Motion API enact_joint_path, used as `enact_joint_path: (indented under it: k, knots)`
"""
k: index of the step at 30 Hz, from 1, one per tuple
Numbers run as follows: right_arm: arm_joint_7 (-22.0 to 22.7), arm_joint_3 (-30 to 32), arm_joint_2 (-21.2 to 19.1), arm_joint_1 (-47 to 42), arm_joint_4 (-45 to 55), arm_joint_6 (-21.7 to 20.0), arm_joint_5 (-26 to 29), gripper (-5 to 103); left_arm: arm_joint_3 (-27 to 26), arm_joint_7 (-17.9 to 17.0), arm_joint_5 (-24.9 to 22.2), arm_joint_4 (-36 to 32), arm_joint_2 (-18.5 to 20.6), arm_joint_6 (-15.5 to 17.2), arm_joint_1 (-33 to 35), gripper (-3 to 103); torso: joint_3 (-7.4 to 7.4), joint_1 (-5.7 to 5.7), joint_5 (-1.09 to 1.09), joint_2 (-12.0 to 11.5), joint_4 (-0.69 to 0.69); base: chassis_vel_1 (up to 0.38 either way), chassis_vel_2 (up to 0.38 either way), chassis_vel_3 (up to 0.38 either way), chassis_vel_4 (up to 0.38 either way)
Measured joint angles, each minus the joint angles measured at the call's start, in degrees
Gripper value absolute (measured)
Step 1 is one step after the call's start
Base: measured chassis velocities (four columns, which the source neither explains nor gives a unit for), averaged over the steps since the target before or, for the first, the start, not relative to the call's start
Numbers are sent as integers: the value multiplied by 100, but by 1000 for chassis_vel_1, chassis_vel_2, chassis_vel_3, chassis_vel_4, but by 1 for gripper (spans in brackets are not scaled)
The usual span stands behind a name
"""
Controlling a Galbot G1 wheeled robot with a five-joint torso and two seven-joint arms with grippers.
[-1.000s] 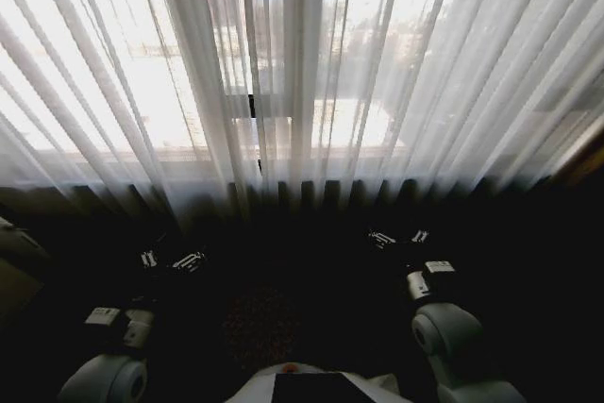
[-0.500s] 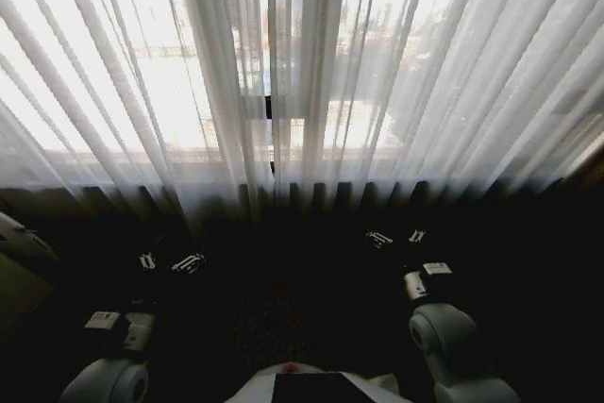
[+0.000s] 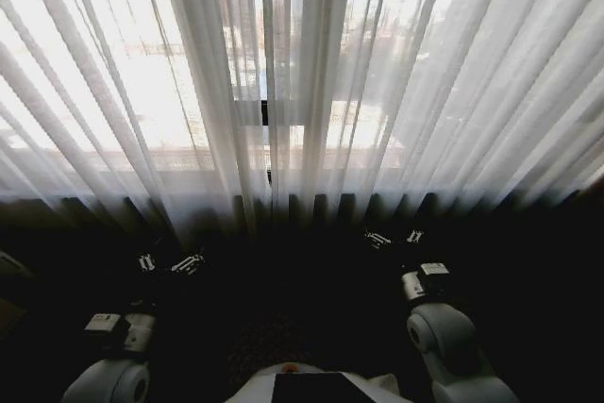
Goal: Open the curtains by pulling them apart, changing their state from closed to fully open.
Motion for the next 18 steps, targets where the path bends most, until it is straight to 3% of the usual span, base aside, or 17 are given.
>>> enact_joint_path:
  k: [18]
  knots:
    - [-37, -38, 22, -3, -57, 91, -94, 100, 25, 1, 74, 29, -79, -40, 15, 100, -1, -2, -1, 0, 1, -276, 271, 271, -257]
